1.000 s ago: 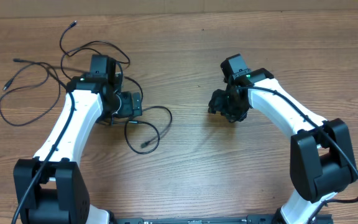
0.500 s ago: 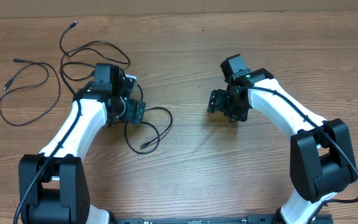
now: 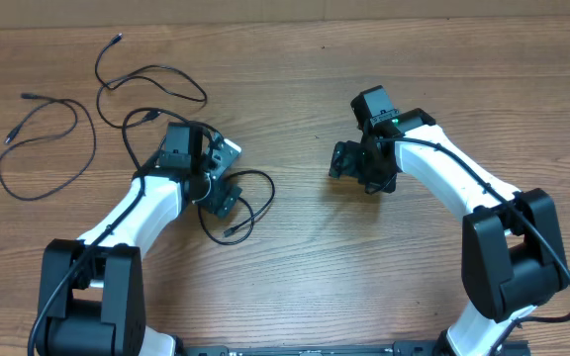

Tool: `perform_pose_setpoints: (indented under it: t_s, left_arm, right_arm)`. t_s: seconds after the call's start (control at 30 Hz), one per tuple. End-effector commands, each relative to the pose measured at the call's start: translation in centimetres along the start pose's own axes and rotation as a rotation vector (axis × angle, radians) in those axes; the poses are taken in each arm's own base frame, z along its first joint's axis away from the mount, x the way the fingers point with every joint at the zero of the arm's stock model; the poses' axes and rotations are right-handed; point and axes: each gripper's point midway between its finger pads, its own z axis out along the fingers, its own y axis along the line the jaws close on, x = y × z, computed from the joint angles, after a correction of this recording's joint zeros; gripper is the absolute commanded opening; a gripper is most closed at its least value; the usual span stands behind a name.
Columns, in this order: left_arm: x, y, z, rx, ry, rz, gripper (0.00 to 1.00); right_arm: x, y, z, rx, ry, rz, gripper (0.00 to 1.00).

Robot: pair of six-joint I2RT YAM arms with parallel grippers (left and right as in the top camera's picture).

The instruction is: Untangle cables

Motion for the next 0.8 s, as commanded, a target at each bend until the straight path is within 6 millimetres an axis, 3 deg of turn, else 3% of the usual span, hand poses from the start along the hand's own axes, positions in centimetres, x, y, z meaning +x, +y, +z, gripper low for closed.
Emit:
perform_pose_setpoints:
  t_s: [0.0, 0.1, 0.17, 0.23, 0.3, 0.33, 0.47, 0.6, 0.77]
  left_arm:
    - [1.5, -0.8, 1.2, 0.029, 0.042, 0.038, 0.82]
    - [1.9, -1.4, 2.0, 0.069, 0.053, 0.034, 0.75]
    - [2.4, -1.8, 2.8, 0.090, 0.071, 0.029, 0.64]
    - [3.3, -1.8, 3.7, 0.095, 0.108, 0.024, 0.34]
    - [4.2, -2.0, 4.2, 0.099, 0.143, 0.002, 0.19]
    - [4.8, -1.9, 4.3, 0.089, 0.170, -0.019, 0.04]
    - [6.7, -0.8, 3.9, 0.011, 0.263, -0.074, 0.04]
    - [10.4, 1.0, 2.5, -0.118, 0.436, -0.119, 0.04]
    - [15.1, 5.0, -0.4, -0.393, 0.585, -0.440, 0.04]
  right_arm:
    - [-0.8, 0.3, -0.4, -0.003, -0.032, -0.008, 0.84]
    - [-0.9, 0.3, -0.4, -0.004, -0.033, -0.009, 0.84]
    - [-0.9, 0.3, -0.4, -0.003, -0.033, -0.008, 0.84]
    - [-0.8, 0.3, -0.4, -0.003, -0.032, -0.008, 0.84]
    - [-0.8, 0.3, -0.4, -0.003, -0.032, -0.009, 0.84]
    - [-0.8, 0.3, -0.4, -0.003, -0.032, -0.008, 0.84]
    - [-0.8, 0.3, -0.4, -0.003, -0.032, -0.008, 0.84]
    - [-0.8, 0.3, -0.4, -0.003, -0.032, -0.009, 0.84]
    - [-0.8, 0.3, -0.4, -0.003, -0.031, -0.009, 0.84]
